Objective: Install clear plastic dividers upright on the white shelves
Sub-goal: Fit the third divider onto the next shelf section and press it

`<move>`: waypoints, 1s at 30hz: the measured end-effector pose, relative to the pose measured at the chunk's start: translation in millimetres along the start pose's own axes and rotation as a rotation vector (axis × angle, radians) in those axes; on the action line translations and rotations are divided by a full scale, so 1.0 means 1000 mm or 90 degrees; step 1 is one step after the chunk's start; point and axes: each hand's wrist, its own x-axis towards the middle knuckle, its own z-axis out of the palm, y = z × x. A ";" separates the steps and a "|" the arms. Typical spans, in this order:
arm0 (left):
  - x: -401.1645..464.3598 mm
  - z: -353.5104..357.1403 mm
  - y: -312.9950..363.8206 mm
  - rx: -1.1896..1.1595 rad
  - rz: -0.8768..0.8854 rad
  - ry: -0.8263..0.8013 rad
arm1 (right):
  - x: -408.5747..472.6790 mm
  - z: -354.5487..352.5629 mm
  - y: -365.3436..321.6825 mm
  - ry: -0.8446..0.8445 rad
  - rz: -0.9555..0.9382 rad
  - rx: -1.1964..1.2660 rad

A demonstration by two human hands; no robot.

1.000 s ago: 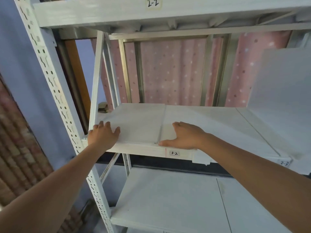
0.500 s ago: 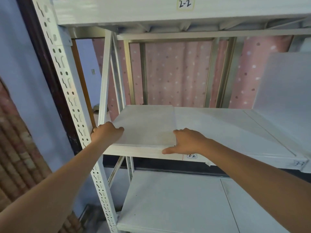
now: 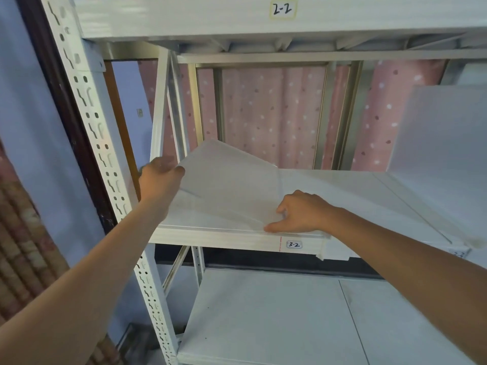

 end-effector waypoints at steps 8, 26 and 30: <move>-0.022 0.039 0.028 -0.151 0.146 -0.129 | -0.007 0.008 0.027 0.079 -0.046 0.178; -0.048 0.117 0.091 -0.232 0.305 -0.311 | -0.032 -0.005 0.075 0.154 0.026 0.412; -0.056 0.135 0.108 -0.216 0.316 -0.319 | -0.042 -0.002 0.089 0.179 0.053 0.450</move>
